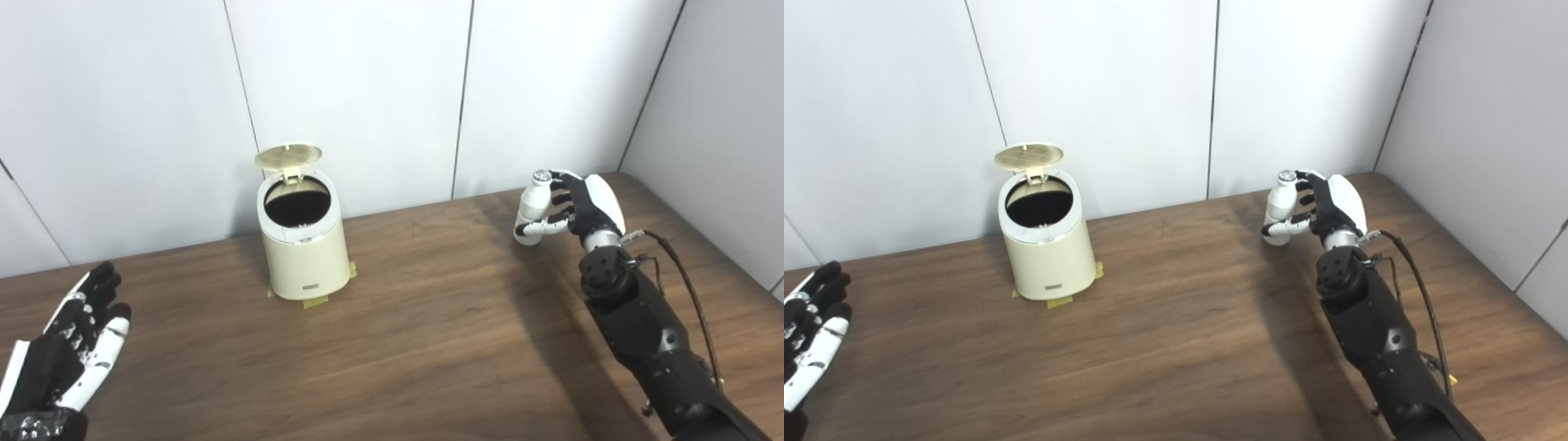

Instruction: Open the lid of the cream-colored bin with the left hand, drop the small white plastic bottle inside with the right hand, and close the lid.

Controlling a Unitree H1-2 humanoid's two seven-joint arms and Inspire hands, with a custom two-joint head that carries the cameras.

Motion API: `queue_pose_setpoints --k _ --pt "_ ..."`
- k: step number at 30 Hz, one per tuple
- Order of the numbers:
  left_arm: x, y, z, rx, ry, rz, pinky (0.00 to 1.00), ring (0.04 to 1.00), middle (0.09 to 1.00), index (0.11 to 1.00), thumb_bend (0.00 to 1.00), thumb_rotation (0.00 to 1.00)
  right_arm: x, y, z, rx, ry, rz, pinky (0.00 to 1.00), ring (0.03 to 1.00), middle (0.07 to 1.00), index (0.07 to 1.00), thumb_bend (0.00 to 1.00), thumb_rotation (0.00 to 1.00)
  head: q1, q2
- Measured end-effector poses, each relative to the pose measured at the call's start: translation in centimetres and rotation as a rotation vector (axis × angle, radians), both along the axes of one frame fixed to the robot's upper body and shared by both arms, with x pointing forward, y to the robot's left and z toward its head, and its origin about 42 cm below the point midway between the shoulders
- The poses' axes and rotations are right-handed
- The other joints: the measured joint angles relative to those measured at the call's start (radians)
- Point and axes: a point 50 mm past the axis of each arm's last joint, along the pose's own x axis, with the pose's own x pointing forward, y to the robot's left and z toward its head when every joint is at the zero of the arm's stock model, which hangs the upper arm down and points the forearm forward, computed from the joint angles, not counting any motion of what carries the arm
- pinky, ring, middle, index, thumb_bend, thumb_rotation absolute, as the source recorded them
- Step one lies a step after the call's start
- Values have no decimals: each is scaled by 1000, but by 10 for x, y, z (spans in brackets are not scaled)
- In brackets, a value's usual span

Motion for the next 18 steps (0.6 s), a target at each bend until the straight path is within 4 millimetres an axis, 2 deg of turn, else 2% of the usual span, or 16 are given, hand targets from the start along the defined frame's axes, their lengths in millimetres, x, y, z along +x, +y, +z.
queue_pose_setpoints --k 1,2,4,5,7,9,14,18 --pt "0 0 0 -2 0 0 1000 966 925 943 274 416 0 0 -3 0 -11 -9 511 568 638 667 831 2 0 0" --pt "0 -1 0 -3 1 0 1000 963 923 943 278 427 0 0 -6 0 -20 -15 495 537 554 600 682 1 0 0" --pt "0 -3 -1 -2 3 -4 1000 951 912 939 282 441 0 2 -12 3 -35 -15 461 442 496 542 544 0 8 6" --pt "0 -4 -1 -1 4 -8 1000 946 911 940 284 444 0 2 -14 3 -41 -19 437 425 502 512 526 0 8 6" --pt "0 -5 -2 2 6 -15 1000 945 913 942 285 445 0 1 -17 -2 -67 -29 416 414 510 502 520 0 8 6" --pt "0 -5 -2 5 6 -17 1000 945 917 947 289 447 1 -1 -17 -6 -81 -43 354 416 510 497 505 0 8 6" --pt "-1 -5 -2 5 9 -18 1000 953 919 947 299 458 5 0 -13 -12 -99 -45 372 426 519 488 501 0 2 9" --pt "-2 -4 -3 0 14 -17 1000 959 922 955 300 456 6 1 -17 -22 -91 -36 369 438 514 484 502 0 2 9"
